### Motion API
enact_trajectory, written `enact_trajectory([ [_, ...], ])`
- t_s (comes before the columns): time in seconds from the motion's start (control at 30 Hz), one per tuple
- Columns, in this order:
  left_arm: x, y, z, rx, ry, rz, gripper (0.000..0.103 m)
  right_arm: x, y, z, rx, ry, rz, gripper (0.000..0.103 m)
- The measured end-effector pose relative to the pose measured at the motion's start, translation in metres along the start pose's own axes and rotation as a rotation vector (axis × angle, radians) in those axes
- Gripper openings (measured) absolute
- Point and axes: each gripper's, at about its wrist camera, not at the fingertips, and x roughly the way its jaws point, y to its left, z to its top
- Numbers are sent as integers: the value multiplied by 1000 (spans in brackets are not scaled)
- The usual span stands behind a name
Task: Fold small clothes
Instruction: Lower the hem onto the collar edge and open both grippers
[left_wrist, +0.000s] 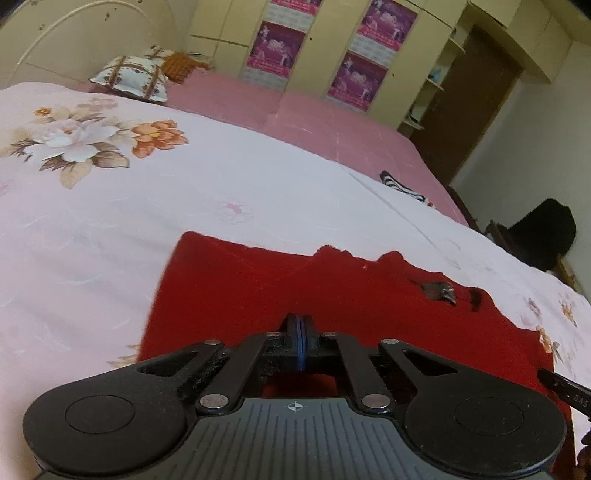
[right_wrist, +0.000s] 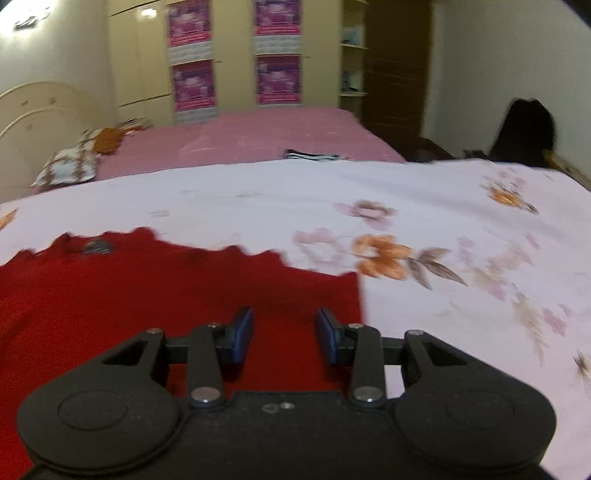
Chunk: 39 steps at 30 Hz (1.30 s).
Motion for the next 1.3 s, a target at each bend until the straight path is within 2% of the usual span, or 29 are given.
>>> enact_trajectory([
  [0.1,-10,-1,-1,-22,-11,9,4,-6,2,1,-18,11,-9,38],
  [0.17,-26,-5,-4,-6,-28,-7,5,-22,10,3,-31,-15,4,39],
  [0.27,-49,-14,-13,25,-24,-83,6,-53,27,5,-59,-83,67,39],
  [0.33,-55,-23,-21,57,-12,-108,6,-69,41,2,-72,-100,122,39],
  [0.4,-53,-29,-30,81,15,-112,6,-78,57,-4,-84,-89,167,39],
  [0.47,-48,-27,-37,89,18,-82,6,-78,70,-14,-99,-62,197,38],
  [0.53,-43,-13,-39,61,13,-48,6,-71,77,-23,-126,-21,187,38],
  [0.63,-43,9,-38,26,6,-54,5,-56,62,-35,-153,17,120,36],
  [0.73,-46,8,-41,80,-5,-36,4,-54,39,-42,-133,8,123,34],
  [0.87,-52,9,-42,69,-3,-27,4,-57,30,-46,-129,-5,60,34],
  [0.97,-66,2,-40,66,-3,-5,5,-59,24,-50,-91,5,59,34],
  [1.03,-79,-2,-41,70,-17,-23,7,-66,29,-47,-93,16,46,37],
  [1.07,-86,-4,-43,75,-21,-38,11,-74,31,-46,-80,6,57,38],
  [1.13,-97,-10,-52,86,-16,-57,43,-91,39,-44,-63,-26,98,38],
  [1.17,-101,-13,-59,92,-19,-55,73,-98,44,-45,-65,-35,114,38],
  [1.2,-106,-16,-67,102,-30,-51,83,-104,52,-46,-74,-43,135,39],
  [1.23,-110,-19,-76,122,-40,-47,83,-108,60,-49,-88,-44,151,39],
  [1.3,-108,-22,-90,173,-7,-32,83,-113,76,-56,-124,-34,171,39],
])
